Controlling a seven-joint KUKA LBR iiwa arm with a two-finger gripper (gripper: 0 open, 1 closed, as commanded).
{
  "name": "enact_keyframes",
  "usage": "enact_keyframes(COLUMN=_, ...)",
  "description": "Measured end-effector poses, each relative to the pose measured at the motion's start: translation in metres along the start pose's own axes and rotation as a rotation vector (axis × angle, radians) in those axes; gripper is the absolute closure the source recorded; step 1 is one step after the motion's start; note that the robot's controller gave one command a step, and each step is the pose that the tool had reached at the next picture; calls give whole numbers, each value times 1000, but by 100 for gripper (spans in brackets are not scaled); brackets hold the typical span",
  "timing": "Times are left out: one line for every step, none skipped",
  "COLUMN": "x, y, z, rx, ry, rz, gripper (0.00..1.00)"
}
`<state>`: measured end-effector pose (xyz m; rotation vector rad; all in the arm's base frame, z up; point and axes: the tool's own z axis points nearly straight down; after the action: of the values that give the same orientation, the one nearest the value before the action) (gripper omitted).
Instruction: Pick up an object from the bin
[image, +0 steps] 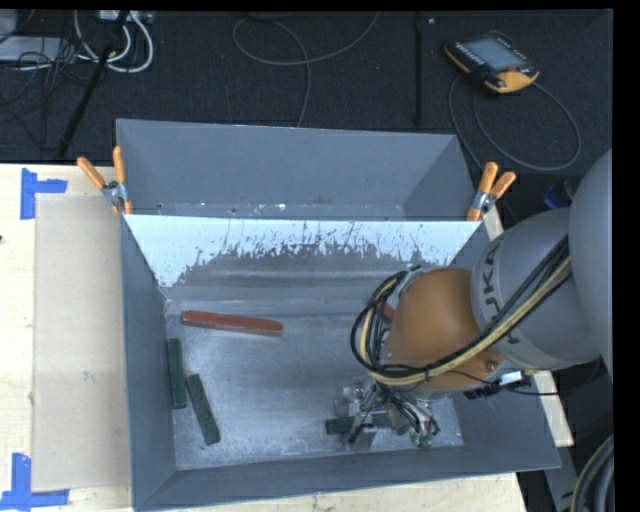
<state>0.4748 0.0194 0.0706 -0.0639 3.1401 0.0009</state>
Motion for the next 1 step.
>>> enact_keyframes(x=0, y=0, z=0, rx=0, ry=0, rz=0, gripper=100)
